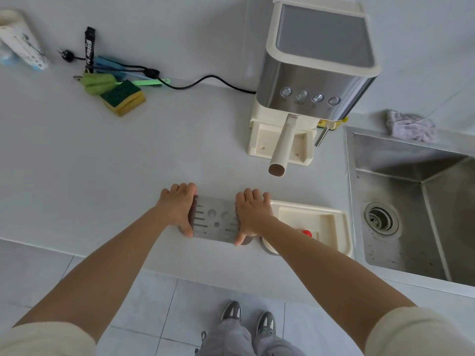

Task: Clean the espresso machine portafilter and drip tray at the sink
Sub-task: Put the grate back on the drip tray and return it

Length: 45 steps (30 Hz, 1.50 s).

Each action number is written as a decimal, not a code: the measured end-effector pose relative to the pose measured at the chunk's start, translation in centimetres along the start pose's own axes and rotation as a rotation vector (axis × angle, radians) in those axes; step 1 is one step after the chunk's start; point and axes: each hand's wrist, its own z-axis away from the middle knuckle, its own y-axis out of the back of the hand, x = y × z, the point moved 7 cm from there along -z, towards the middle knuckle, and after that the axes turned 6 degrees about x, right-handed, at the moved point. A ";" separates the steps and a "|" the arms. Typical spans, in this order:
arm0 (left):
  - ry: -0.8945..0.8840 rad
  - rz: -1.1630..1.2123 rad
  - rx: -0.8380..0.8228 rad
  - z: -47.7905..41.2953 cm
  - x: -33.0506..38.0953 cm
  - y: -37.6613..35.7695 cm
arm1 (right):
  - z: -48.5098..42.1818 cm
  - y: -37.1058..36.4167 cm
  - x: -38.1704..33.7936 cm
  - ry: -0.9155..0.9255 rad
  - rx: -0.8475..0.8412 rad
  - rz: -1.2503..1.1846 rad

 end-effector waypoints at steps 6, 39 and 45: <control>0.046 0.486 0.027 1.9 -0.7 -1.1 | 1.0 0.2 0.1 0.064 0.080 -0.125; 0.110 0.790 -0.030 1.7 16.6 0.4 | 11.6 -1.9 22.3 -0.655 0.303 -1.004; 0.081 0.650 0.015 0.8 17.0 0.6 | 10.9 -2.7 22.6 -0.654 0.291 -0.976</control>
